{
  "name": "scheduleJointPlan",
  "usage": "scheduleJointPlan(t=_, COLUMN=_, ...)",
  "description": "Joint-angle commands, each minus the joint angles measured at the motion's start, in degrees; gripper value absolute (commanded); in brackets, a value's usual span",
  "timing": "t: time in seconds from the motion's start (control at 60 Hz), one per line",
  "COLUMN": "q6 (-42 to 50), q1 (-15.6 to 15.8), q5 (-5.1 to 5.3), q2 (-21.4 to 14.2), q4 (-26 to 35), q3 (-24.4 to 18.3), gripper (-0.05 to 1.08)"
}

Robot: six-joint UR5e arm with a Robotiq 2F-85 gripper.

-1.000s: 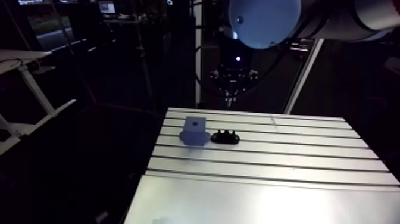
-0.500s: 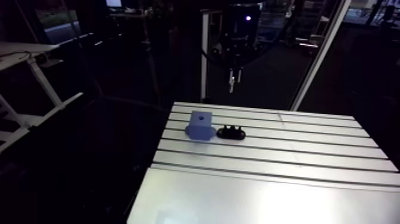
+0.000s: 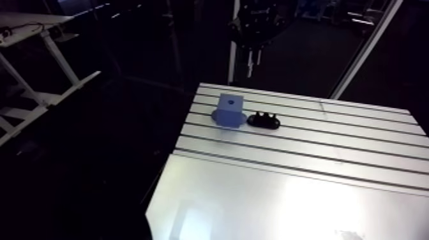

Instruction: Pick up the M10 bolt and insert it into the hex recess until seated.

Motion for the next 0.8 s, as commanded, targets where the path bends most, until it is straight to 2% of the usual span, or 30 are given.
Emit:
scheduleJointPlan(t=0.017, q6=-0.1, q1=0.8, q5=-0.16, q2=2.0, q4=0.0, q3=-1.4, gripper=0.99)
scheduleJointPlan(t=0.517, q6=-0.1, q1=3.3, q5=-0.16, q2=5.7, q4=-0.2, q3=-3.2, gripper=1.01)
scheduleJointPlan(t=0.8, q6=0.0, q1=3.5, q5=-0.51, q2=6.2, q4=-0.3, q3=-3.1, gripper=1.02)
